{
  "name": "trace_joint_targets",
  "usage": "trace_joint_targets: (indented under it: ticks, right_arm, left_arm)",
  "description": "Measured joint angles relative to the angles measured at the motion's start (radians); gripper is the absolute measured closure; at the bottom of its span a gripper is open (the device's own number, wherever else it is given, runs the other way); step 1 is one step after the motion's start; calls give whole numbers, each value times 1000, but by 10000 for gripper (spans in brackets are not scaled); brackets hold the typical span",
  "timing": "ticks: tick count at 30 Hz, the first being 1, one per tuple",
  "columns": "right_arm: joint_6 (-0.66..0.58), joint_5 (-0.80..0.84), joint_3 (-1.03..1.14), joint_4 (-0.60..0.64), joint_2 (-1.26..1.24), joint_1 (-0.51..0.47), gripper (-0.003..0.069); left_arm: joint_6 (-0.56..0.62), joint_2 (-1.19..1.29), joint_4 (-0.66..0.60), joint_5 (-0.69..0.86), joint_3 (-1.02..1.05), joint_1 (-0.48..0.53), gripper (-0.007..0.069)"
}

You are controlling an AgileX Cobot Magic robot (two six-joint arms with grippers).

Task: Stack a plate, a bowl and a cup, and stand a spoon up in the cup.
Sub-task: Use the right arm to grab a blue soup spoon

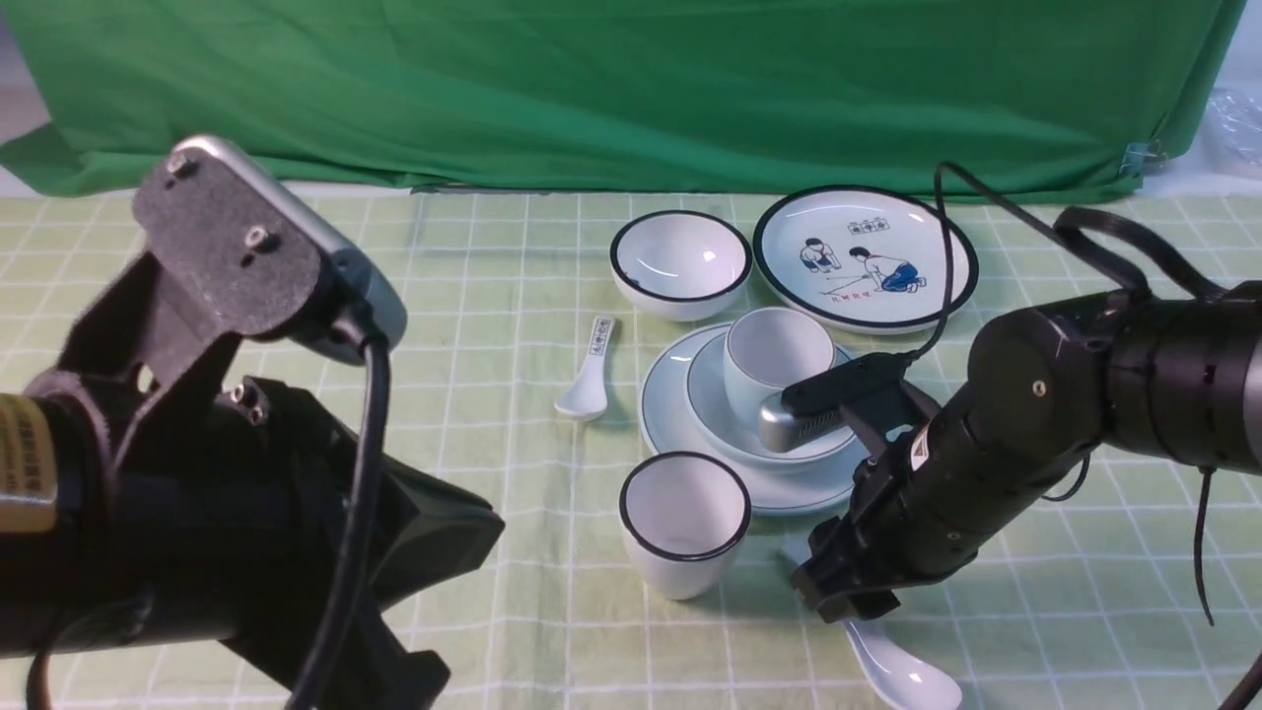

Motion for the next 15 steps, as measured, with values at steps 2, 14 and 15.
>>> trace_joint_targets:
  ticks: [2, 14, 15]
  right_arm:
    - [1, -22, -1, 1, 15, 0, 254]
    - [1, 9, -40, -13, 83, 7, 354]
    - [1, 19, -40, -16, 83, 12, 392]
  left_arm:
    - [0, 0, -1, 0, 0, 0, 624]
    - [2, 0, -1, -1, 0, 0, 624]
    - [4, 0, -1, -1, 0, 0, 624]
